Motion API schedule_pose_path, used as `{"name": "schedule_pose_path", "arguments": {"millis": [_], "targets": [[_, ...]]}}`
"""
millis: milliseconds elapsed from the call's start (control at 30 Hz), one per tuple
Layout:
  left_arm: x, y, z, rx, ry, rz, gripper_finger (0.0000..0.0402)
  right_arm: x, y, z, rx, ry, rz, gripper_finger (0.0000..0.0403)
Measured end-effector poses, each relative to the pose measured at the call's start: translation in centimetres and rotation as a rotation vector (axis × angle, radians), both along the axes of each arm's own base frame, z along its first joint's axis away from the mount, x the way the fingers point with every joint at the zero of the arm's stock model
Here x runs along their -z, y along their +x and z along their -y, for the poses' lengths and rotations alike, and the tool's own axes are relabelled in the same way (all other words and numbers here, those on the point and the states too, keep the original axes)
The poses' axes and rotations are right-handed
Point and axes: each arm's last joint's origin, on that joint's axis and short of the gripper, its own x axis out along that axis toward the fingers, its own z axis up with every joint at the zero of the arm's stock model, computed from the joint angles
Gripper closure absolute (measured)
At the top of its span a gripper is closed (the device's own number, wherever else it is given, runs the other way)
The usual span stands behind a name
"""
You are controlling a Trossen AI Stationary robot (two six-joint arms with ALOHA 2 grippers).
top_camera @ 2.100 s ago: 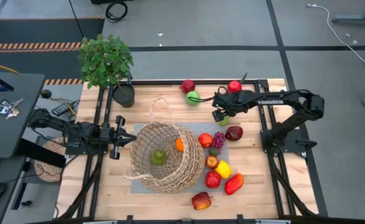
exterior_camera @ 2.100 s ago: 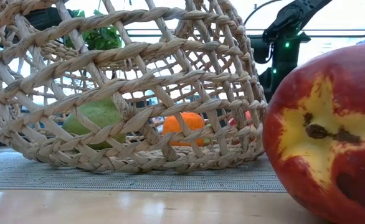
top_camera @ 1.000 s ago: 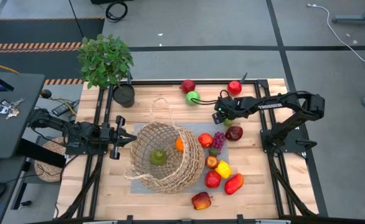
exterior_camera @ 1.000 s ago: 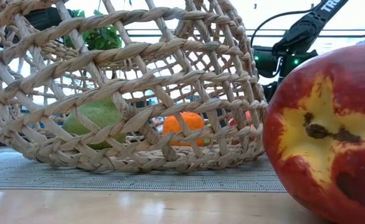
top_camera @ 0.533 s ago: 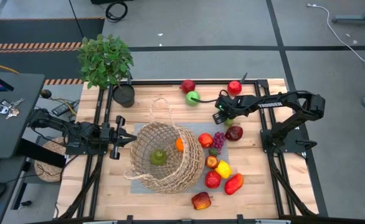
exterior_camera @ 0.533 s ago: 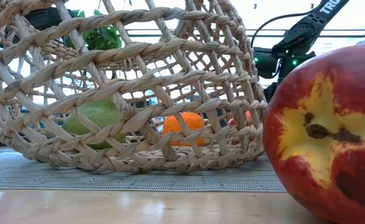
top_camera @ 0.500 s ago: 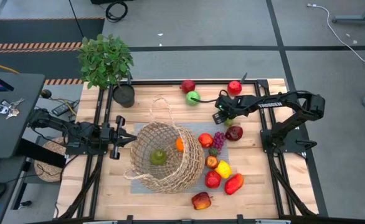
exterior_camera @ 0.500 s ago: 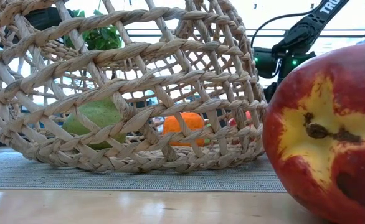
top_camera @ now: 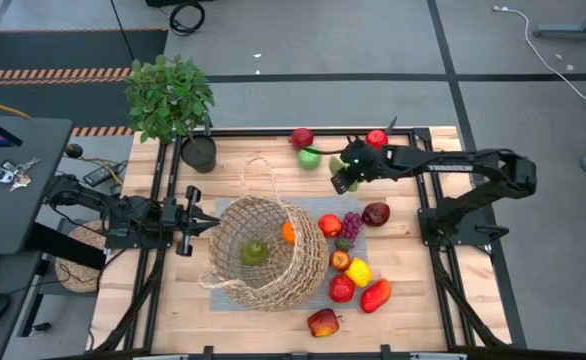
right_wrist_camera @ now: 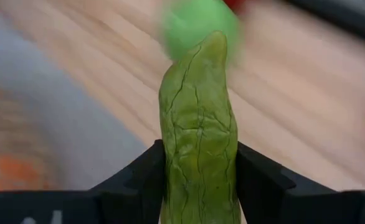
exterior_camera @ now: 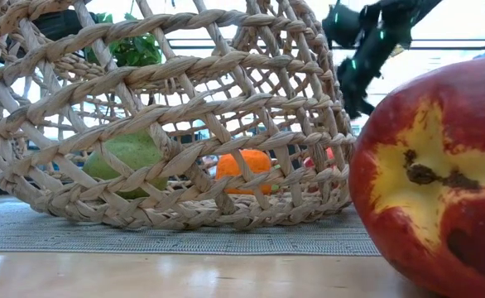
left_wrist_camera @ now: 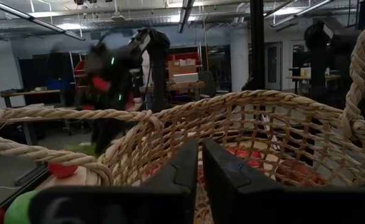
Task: Build produce basket
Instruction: Put the cucumber into the brown basket
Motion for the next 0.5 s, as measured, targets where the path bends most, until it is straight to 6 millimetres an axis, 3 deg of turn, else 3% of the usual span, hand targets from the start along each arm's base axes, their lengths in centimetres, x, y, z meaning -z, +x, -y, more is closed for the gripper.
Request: {"name": "schedule_pose_path", "arguments": {"millis": [267, 500], "targets": [[0.0, 0.0, 0.0, 0.000, 0.000, 0.000, 0.0374, -8.9, 2.3, -5.2, -0.360, -0.245, 0.490, 0.0231], [0.0, 0.0, 0.0, 0.000, 0.000, 0.000, 0.0366, -12.6, 4.6, -10.6, -0.541, -0.430, 0.558, 0.0231]]}}
